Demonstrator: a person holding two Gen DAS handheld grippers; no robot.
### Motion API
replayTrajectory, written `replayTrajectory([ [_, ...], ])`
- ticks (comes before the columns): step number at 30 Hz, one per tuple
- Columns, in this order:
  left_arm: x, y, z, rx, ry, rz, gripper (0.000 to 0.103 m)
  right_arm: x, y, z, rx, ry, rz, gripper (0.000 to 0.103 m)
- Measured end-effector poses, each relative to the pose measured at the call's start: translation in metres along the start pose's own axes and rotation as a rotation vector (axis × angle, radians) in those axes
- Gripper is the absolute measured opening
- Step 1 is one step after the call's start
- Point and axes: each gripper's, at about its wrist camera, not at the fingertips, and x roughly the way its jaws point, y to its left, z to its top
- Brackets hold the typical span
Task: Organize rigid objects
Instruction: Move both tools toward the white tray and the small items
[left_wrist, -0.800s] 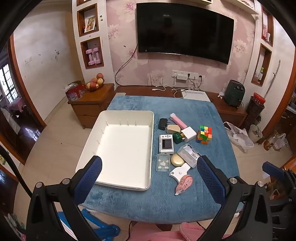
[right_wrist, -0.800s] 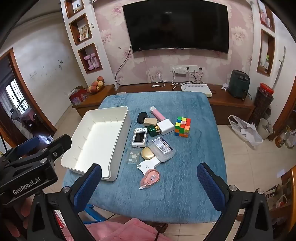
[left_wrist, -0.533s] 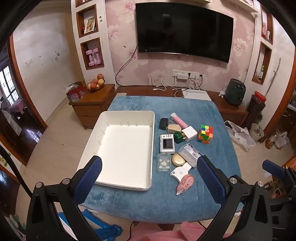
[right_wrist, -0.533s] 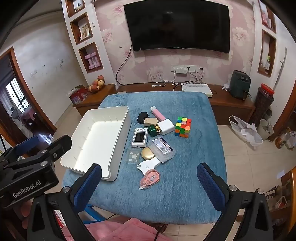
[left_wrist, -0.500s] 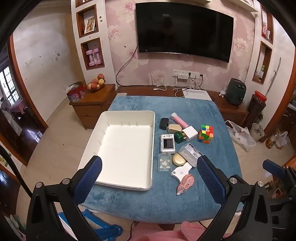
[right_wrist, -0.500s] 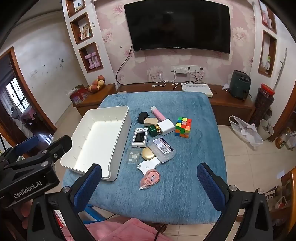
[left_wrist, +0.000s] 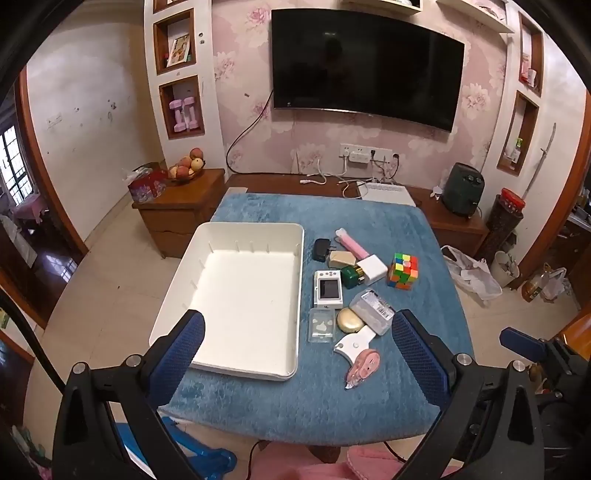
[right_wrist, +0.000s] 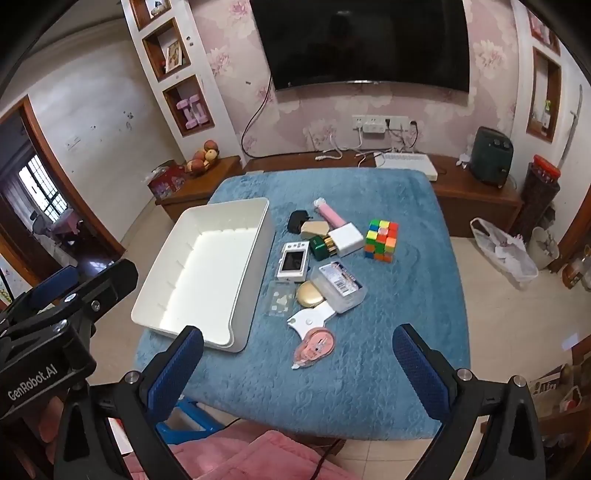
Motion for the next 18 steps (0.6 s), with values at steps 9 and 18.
replayTrajectory([
  [9, 0.003, 0.007, -0.008, -0.022, 0.071, 0.059, 0.101, 0.01, 0.005, -0.01, 0.013, 0.066, 0.037, 0.103],
  [18, 0.004, 0.023, -0.024, -0.05, 0.142, 0.121, 0.101, 0.028, 0.01, -0.014, 0.044, 0.163, 0.094, 0.098],
])
